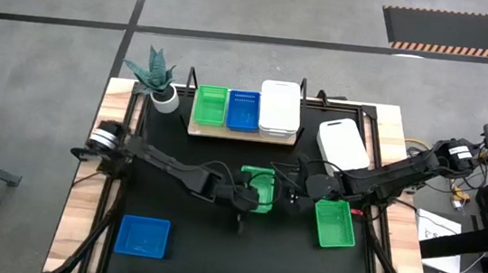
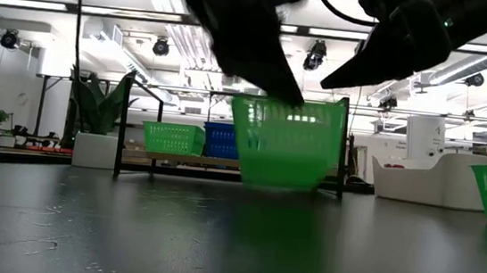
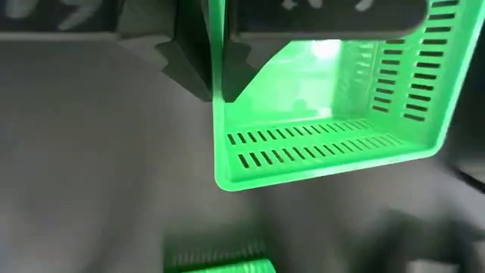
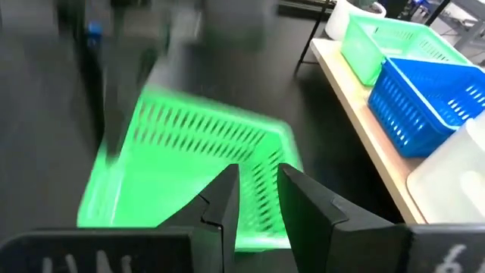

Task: Stack baskets on shelf by color
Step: Stack the left green bin on top of the green bin on the shelf

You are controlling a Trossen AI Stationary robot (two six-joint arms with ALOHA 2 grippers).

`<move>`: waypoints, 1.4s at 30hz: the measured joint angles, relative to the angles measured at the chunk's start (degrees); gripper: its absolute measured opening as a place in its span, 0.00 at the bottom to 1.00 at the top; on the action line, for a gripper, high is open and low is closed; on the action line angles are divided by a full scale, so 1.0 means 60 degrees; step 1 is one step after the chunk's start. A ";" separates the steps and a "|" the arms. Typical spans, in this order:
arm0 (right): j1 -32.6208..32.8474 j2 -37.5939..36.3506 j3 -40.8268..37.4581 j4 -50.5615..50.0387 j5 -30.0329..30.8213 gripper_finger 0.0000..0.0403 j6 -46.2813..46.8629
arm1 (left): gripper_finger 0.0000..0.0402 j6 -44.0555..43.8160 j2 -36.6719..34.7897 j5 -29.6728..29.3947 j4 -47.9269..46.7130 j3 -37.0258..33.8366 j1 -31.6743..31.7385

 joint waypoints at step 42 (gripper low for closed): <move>0.0028 -0.0009 -0.0036 -0.0196 -0.0351 0.21 -0.0562 | 0.00 0.7432 -0.5618 -0.0434 -0.2299 -0.2867 0.6490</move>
